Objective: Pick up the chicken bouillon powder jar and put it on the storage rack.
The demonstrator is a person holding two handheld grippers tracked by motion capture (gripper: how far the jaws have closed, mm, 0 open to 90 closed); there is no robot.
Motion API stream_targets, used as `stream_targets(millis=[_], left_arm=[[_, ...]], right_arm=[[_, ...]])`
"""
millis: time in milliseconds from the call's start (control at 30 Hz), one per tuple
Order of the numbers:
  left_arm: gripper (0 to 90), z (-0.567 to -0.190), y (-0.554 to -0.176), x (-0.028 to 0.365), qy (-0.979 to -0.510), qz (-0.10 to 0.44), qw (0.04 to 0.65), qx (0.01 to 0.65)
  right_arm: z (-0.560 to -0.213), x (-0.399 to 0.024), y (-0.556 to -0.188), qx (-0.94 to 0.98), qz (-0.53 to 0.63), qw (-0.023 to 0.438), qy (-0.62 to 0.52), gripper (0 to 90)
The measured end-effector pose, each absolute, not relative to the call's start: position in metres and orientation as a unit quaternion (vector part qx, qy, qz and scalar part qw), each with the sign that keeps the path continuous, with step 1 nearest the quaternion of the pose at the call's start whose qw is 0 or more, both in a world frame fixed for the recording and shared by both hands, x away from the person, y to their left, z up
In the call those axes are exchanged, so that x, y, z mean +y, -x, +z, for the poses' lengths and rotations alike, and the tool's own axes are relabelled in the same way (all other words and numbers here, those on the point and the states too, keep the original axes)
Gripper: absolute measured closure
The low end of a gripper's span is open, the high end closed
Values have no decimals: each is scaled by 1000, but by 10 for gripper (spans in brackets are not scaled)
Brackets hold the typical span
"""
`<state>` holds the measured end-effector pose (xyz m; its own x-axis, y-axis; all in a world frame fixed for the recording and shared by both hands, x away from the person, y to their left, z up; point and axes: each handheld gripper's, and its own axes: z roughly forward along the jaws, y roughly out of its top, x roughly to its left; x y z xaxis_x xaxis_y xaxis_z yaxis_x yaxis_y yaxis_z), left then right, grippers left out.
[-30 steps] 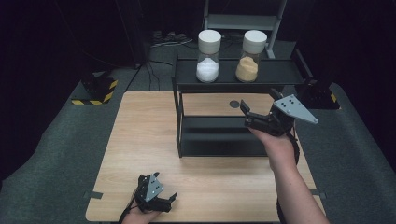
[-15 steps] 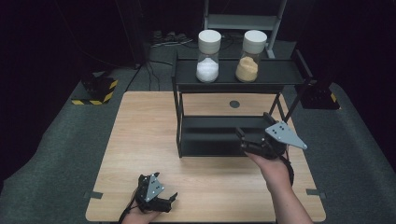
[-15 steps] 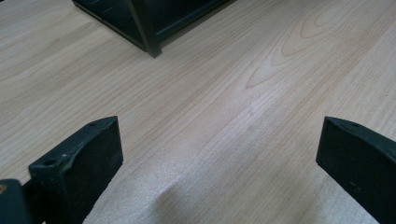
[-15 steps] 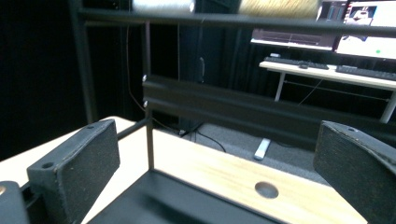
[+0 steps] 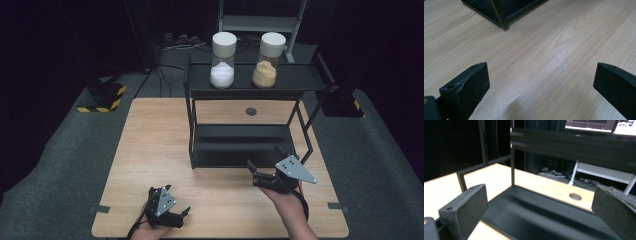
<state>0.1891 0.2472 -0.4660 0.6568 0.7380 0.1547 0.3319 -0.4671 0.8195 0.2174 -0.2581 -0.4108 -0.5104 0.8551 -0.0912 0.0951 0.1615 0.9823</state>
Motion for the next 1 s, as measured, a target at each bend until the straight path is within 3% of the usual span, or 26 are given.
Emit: stream_targets(millis=[467, 1000], left_arm=[[9, -466, -188, 248, -817, 255, 400, 328], [9, -465, -188, 244, -821, 255, 392, 328]], right_arm=[[-468, -252, -195, 730, 471, 329, -371, 0], [-474, -246, -193, 765, 409, 325, -376, 0]])
